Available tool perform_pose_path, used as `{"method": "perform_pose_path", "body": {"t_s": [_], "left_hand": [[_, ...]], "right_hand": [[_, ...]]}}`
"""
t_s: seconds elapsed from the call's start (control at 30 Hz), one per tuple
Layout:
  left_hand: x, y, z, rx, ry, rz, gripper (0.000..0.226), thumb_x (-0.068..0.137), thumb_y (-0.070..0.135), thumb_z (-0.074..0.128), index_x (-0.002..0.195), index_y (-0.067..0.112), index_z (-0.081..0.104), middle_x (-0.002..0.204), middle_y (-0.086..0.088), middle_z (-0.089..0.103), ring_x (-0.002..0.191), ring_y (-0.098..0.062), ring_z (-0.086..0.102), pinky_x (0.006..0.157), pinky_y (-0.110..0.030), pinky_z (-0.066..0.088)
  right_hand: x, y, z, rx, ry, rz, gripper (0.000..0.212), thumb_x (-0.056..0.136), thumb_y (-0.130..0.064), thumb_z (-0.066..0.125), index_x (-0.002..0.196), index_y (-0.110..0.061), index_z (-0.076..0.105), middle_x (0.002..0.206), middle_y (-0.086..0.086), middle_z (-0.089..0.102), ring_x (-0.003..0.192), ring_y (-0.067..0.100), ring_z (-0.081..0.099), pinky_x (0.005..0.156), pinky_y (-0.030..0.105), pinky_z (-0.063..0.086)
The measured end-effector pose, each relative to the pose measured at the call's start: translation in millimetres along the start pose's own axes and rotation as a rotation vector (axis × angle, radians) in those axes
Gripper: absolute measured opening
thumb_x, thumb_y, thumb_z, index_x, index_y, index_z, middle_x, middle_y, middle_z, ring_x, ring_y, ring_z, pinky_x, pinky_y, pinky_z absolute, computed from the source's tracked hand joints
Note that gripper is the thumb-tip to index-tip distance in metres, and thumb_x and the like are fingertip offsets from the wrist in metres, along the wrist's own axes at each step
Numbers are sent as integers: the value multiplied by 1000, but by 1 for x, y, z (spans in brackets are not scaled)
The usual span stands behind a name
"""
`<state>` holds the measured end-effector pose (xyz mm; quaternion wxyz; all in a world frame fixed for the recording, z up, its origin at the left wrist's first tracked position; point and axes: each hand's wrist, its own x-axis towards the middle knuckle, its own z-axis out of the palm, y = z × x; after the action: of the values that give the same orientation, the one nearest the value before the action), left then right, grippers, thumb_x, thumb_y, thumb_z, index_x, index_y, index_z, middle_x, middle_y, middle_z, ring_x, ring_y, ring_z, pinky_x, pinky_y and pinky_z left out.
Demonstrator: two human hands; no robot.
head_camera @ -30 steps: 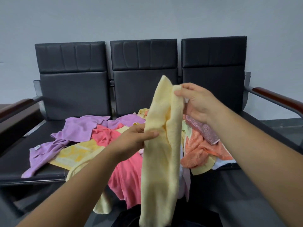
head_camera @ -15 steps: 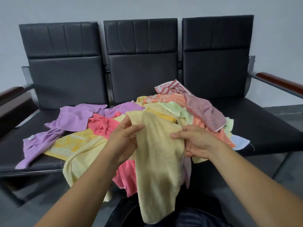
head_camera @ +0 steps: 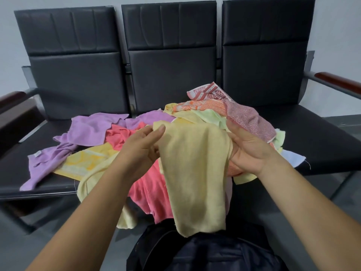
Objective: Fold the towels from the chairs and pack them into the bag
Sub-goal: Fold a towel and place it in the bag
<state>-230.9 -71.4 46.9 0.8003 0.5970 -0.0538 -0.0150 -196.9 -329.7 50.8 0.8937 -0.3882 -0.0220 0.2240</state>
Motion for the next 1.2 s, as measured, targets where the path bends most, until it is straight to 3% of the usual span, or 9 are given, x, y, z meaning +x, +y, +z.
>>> {"method": "perform_pose_path", "body": {"t_s": [0.17, 0.3, 0.43, 0.57, 0.7, 0.83, 0.97, 1.07, 1.2], "left_hand": [[-6, 8, 4, 112, 17, 139, 29, 94, -7, 56, 117, 8, 65, 106, -4, 77, 103, -16, 72, 86, -25, 56], [-11, 10, 6, 417, 147, 252, 30, 102, -3, 51, 106, 19, 71, 95, 1, 78, 94, -13, 72, 83, -25, 57], [-14, 14, 13, 480, 198, 234, 32, 107, 12, 47, 99, 30, 72, 80, 0, 74, 75, -13, 70, 67, -25, 58], [-16, 22, 17, 135, 235, 68, 33, 103, 14, 54, 83, 15, 80, 78, 0, 70, 72, -14, 62, 74, -28, 54], [-20, 30, 14, -85, 60, 117, 25, 94, 1, 59, 117, 2, 69, 107, -6, 76, 100, -16, 72, 87, -25, 57], [-25, 24, 6, 387, 218, 273, 20, 99, 0, 57, 111, 9, 70, 96, -2, 78, 93, -16, 74, 82, -25, 57], [-30, 22, 11, 545, 212, 251, 21, 108, 14, 44, 101, 12, 64, 80, -6, 70, 73, -17, 71, 68, -25, 59], [-29, 22, 16, 434, 221, 96, 26, 108, 22, 46, 92, 13, 64, 66, 2, 61, 55, -12, 59, 58, -26, 53], [-26, 26, 19, -10, -1, 45, 23, 92, 22, 59, 109, 9, 68, 93, 2, 75, 80, -12, 70, 77, -24, 58]], "right_hand": [[2, -4, 4, -211, 27, -72, 46, 83, -2, 66, 129, 2, 62, 124, 19, 70, 113, 27, 70, 91, 36, 60], [-2, -7, 5, -541, 185, -240, 19, 94, -12, 66, 113, -17, 68, 98, 4, 76, 88, 23, 72, 84, 47, 57], [-6, -9, 13, -665, 208, -242, 13, 97, -15, 66, 110, -16, 68, 86, 1, 76, 74, 17, 71, 58, 33, 59], [-10, -12, 21, -229, 103, -118, 45, 93, -22, 65, 131, 2, 62, 125, 14, 71, 114, 22, 68, 92, 33, 60], [-19, -13, 24, -133, -5, -124, 49, 87, -11, 65, 133, 6, 59, 134, 18, 65, 124, 22, 64, 100, 30, 54], [-22, -12, 20, -510, 109, -245, 37, 95, -5, 63, 131, 6, 60, 120, 21, 69, 103, 27, 70, 92, 43, 58], [-24, -9, 15, -766, 182, -312, 18, 98, -17, 65, 116, -14, 69, 97, 8, 75, 83, 23, 72, 76, 43, 60], [-23, -8, 17, -641, 180, -248, 20, 98, -16, 64, 117, -14, 69, 93, 5, 75, 76, 18, 71, 63, 32, 60], [-25, -14, 18, -152, 13, -138, 36, 89, -23, 64, 120, -5, 69, 114, 8, 74, 100, 17, 72, 91, 33, 59]]}}
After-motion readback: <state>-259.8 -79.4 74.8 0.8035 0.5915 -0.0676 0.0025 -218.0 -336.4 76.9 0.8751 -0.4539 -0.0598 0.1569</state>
